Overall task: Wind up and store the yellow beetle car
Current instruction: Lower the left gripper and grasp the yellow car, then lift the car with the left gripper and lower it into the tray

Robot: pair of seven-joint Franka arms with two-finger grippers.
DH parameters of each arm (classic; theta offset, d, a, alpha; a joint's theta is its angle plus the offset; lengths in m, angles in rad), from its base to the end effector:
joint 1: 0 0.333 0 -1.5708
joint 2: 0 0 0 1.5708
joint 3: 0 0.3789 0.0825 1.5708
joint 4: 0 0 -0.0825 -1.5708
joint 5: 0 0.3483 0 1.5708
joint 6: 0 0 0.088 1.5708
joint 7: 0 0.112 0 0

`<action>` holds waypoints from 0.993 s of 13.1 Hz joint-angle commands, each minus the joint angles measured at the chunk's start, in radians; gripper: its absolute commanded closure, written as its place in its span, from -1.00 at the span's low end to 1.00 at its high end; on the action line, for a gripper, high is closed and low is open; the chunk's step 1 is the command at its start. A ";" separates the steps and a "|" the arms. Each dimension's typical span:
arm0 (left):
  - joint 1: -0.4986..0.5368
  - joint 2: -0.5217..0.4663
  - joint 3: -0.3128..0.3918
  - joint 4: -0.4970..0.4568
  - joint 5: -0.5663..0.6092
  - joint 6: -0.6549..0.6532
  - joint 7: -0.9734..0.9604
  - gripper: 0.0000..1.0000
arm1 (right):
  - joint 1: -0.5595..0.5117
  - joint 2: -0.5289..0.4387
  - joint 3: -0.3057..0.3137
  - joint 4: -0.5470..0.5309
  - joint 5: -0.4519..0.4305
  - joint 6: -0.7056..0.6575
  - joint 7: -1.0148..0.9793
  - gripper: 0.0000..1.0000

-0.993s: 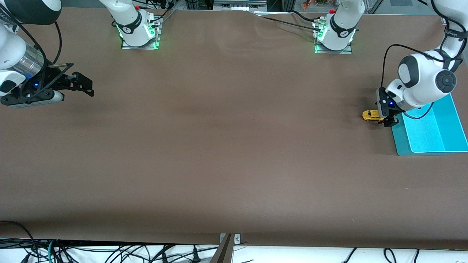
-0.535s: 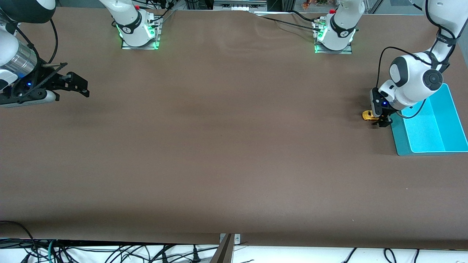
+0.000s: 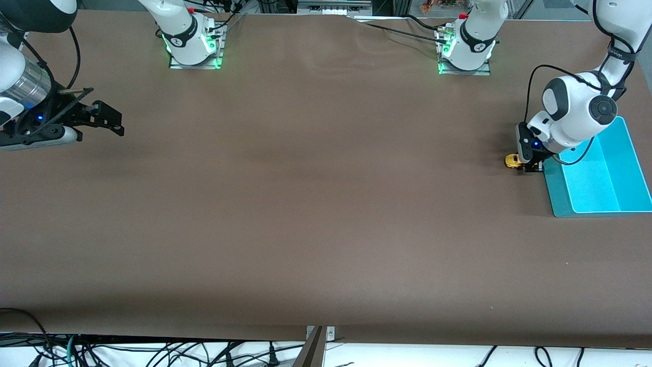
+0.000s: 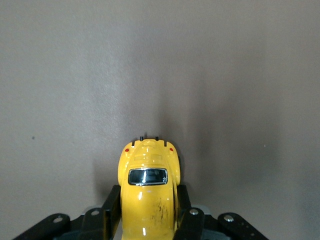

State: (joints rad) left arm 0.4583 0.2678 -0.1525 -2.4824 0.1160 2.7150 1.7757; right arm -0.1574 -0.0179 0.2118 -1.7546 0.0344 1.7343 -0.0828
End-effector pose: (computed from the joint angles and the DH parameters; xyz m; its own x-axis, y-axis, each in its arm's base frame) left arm 0.4522 0.1388 0.2726 -0.0007 -1.0000 0.0018 -0.9995 0.0008 0.0306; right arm 0.5197 0.0327 0.6248 0.9914 0.1311 -0.0004 0.1311 -0.9909 -0.0303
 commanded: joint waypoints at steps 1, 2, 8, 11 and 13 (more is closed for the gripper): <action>0.008 -0.077 -0.065 0.055 0.019 -0.163 -0.054 0.53 | 0.001 0.010 0.000 0.029 -0.011 -0.028 0.011 -1.00; 0.008 -0.078 -0.082 0.118 0.010 -0.279 -0.077 0.53 | 0.001 0.012 0.000 0.029 -0.011 -0.028 0.012 -1.00; 0.010 -0.056 -0.144 0.515 0.004 -0.820 -0.144 0.52 | 0.001 0.010 0.000 0.029 -0.011 -0.028 0.012 -1.00; 0.101 -0.033 -0.118 0.556 0.065 -0.851 -0.067 0.51 | 0.001 0.010 0.000 0.027 -0.011 -0.028 0.012 -1.00; 0.216 0.013 -0.118 0.591 0.068 -0.848 0.025 0.47 | 0.001 0.010 0.000 0.029 -0.011 -0.028 0.012 -1.00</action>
State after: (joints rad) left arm 0.5760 0.2161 -0.2618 -1.9515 0.1624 1.8822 1.7089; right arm -0.1574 -0.0177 0.2112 -1.7537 0.0342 1.7299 -0.0828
